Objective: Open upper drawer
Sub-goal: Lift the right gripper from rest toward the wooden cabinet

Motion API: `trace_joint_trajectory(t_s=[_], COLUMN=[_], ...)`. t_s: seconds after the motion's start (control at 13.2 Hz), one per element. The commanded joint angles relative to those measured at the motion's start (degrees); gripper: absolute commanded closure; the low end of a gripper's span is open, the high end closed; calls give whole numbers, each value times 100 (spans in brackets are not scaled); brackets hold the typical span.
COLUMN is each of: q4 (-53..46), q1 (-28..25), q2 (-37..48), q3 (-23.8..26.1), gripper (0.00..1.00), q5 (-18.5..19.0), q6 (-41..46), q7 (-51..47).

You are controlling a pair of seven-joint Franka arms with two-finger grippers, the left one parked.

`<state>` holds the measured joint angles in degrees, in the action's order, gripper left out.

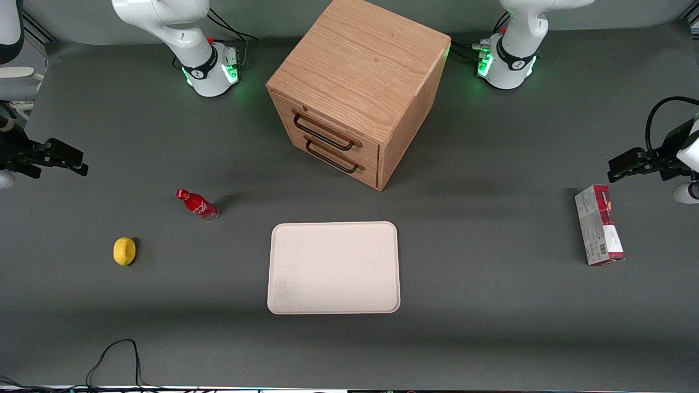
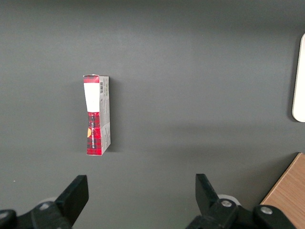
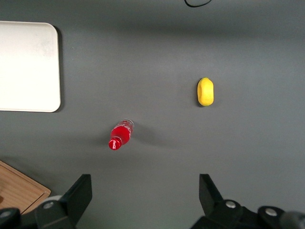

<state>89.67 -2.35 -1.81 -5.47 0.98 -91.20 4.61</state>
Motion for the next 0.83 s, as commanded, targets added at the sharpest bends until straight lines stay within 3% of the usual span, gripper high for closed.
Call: trace_joint_trajectory(t_s=[0.0, 0.38, 0.76], q4=[-134, -186, -924], q1=[15, 7, -72], q2=[-48, -56, -627], q3=[11, 11, 125], gripper=[0, 0, 0], q5=[34, 34, -10], q6=[50, 33, 41], q7=[-75, -66, -83])
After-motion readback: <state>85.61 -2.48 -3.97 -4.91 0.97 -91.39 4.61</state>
